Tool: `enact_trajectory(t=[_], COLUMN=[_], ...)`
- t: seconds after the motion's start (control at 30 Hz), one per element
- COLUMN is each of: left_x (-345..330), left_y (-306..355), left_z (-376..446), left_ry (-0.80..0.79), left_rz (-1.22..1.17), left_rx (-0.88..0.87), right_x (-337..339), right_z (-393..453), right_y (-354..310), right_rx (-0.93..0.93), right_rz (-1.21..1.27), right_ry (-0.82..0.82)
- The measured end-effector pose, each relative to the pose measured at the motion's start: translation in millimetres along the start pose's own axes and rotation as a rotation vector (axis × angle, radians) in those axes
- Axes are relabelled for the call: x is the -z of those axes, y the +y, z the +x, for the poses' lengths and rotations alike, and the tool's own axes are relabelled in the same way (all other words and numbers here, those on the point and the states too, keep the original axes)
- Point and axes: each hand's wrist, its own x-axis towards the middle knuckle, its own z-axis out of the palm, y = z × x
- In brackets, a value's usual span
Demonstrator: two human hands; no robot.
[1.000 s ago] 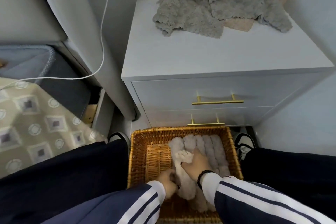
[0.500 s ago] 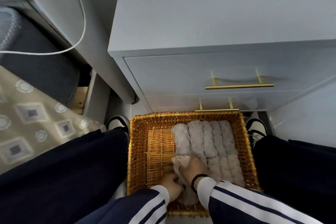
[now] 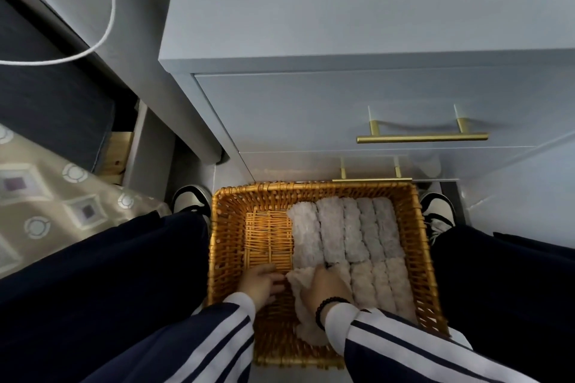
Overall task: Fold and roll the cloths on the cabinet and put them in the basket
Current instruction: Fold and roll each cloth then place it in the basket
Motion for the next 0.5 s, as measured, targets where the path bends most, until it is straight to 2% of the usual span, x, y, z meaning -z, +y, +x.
enact_trajectory(t=[0.07, 0.2, 0.3, 0.43, 0.5], left_x=[-4.6, -19.3, -27.4, -33.6, -33.1], left_y=[4.2, 4.5, 9.0, 26.9, 35.3], left_z=[-6.5, -8.1, -6.6, -9.7, -7.0], left_ry=[-0.086, -0.235, -0.284, -0.384, -0.425], left_rz=[-0.043, 0.050, 0.035, -0.020, -0.013], left_rx=[0.028, 0.052, 0.028, 0.060, 0.066], right_x=[1.9, 4.2, 10.3, 20.2, 24.0], right_z=[2.7, 6.8, 9.1, 8.1, 6.8], right_y=[5.2, 10.0, 13.2, 19.5, 17.6], right_rx=[-0.034, -0.040, 0.031, 0.240, 0.532], right_rz=[0.023, 0.032, 0.000, -0.150, -0.283], right_ry=[0.028, 0.084, 0.136, 0.254, 0.337])
